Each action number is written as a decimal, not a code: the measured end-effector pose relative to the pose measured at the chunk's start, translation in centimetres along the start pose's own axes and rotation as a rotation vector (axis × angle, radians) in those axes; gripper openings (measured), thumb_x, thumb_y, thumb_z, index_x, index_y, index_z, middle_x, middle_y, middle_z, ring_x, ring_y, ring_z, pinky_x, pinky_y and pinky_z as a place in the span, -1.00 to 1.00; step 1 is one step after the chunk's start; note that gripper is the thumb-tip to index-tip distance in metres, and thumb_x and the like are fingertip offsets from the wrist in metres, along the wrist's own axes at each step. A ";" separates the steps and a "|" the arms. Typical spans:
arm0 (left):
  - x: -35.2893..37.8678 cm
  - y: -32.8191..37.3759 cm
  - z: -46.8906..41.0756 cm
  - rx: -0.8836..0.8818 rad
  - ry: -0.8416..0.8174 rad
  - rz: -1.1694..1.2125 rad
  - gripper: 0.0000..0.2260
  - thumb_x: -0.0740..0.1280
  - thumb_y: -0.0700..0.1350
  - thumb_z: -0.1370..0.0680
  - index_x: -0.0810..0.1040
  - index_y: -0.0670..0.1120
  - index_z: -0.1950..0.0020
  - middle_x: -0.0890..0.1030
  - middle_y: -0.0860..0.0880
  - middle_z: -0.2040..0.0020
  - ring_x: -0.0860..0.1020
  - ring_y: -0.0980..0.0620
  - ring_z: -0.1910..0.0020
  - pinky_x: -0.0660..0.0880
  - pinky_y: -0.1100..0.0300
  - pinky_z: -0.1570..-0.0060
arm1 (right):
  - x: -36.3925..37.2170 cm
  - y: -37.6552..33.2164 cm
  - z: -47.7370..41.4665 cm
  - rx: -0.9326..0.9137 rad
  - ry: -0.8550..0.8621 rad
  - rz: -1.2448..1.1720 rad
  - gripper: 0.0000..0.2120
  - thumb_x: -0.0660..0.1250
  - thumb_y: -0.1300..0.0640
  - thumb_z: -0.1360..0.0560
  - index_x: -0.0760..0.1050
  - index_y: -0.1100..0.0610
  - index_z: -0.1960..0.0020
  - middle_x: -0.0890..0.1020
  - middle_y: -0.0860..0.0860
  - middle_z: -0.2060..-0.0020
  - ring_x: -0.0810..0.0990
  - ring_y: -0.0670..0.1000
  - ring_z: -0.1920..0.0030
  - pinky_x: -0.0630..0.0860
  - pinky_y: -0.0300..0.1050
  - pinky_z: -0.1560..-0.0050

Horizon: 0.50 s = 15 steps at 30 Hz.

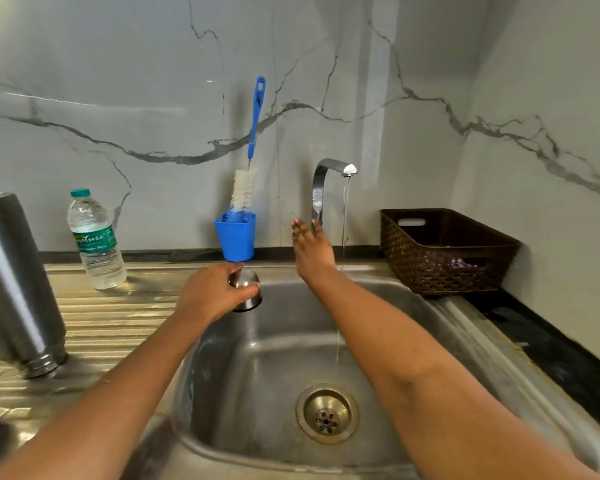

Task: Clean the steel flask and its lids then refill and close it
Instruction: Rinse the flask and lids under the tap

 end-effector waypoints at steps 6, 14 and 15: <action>0.3 -0.4 -0.5 -0.003 -0.028 -0.001 -0.54 0.33 0.19 -0.47 0.55 -0.11 -0.21 0.62 -0.11 -0.09 0.56 -0.07 -0.04 0.41 0.15 0.06 | 2.0 2.9 -1.4 0.088 -0.151 0.104 -0.37 0.02 -0.02 -0.64 -0.20 0.28 -0.52 -0.14 0.20 -0.52 -0.16 0.17 -0.52 -0.21 0.06 -0.47; -2.0 0.0 -0.8 -0.109 -0.127 0.281 -0.59 0.41 0.19 -0.42 0.59 -0.01 -0.16 0.63 -0.02 -0.02 0.58 0.05 0.15 0.45 0.22 0.26 | -2.5 -0.7 6.0 0.017 -0.264 -0.498 -0.48 0.02 -0.10 -0.63 0.39 0.27 -0.34 0.39 0.23 -0.36 0.32 0.20 -0.39 0.25 0.05 -0.35; -2.2 0.2 -0.5 -0.089 -0.165 0.245 -0.58 0.42 0.21 -0.40 0.59 -0.01 -0.15 0.61 0.01 0.00 0.56 0.07 0.16 0.44 0.22 0.26 | -2.6 -1.3 7.8 -0.021 -0.302 -0.610 -0.53 0.06 -0.10 -0.62 0.47 0.25 -0.25 0.50 0.20 -0.25 0.45 0.18 -0.26 0.37 0.02 -0.20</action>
Point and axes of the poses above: each hand's wrist, its own z-axis away from the middle knuckle, its own x-axis out of the palm, y = z × x, the point moved 5 cm from there along -z, towards the middle knuckle
